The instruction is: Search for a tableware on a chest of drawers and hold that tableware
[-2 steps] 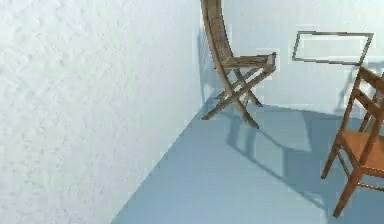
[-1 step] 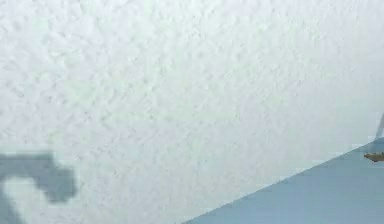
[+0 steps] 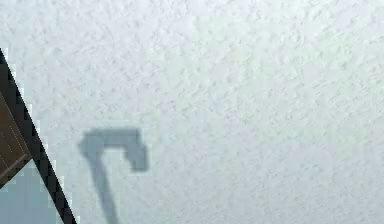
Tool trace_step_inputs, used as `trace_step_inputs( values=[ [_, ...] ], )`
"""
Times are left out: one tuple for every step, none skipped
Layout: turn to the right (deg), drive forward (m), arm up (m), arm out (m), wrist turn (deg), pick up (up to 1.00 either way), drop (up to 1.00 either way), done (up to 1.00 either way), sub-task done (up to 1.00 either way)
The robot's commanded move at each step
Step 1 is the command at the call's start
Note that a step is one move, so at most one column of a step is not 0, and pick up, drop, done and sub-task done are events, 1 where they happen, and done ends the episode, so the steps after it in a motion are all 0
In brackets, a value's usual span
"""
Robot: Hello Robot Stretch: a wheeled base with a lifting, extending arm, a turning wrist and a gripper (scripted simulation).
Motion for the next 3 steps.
trace_step_inputs(
  values=[
    [0.0,0.15,0.0,0.0,0.0,0.0,0.0,0.0,0.0],
    [45.0,0.0,0.0,0.0,0.0,0.0,0.0,0.0,0.0],
    [45.0,0.0,0.0,0.0,0.0,0.0,0.0,0.0,0.0]
  ],
)
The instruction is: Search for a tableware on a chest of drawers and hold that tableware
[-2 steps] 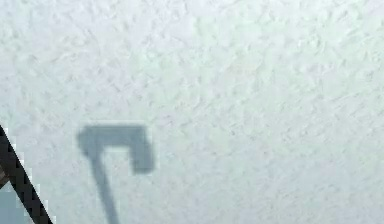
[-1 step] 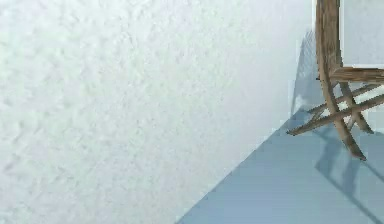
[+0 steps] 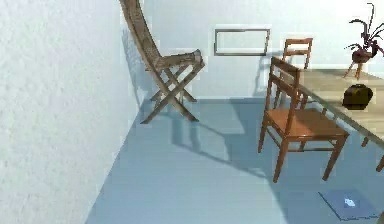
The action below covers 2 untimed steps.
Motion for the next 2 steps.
trace_step_inputs(
  values=[
    [42.0,0.0,0.0,0.0,0.0,0.0,0.0,0.0,0.0],
    [0.0,0.4,0.0,0.0,0.0,0.0,0.0,0.0,0.0]
  ],
)
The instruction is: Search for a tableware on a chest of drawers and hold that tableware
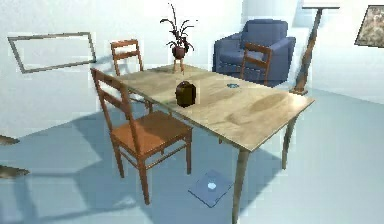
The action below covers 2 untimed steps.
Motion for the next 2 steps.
trace_step_inputs(
  values=[
    [45.0,0.0,0.0,0.0,0.0,0.0,0.0,0.0,0.0],
    [6.0,0.0,0.0,0.0,0.0,0.0,0.0,0.0,0.0]
  ],
)
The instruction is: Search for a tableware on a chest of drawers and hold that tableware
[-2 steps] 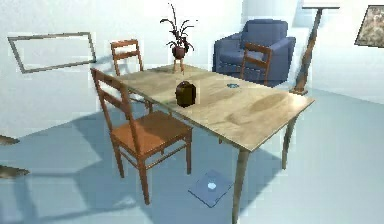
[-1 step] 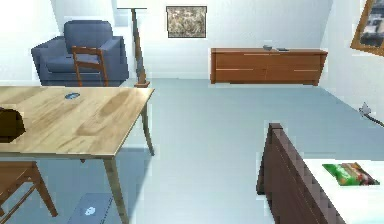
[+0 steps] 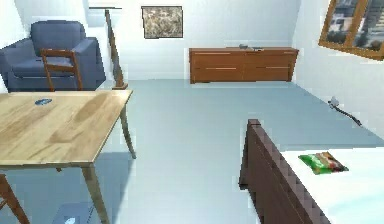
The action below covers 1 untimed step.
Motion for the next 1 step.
trace_step_inputs(
  values=[
    [0.0,1.0,0.0,0.0,0.0,0.0,0.0,0.0,0.0]
  ],
)
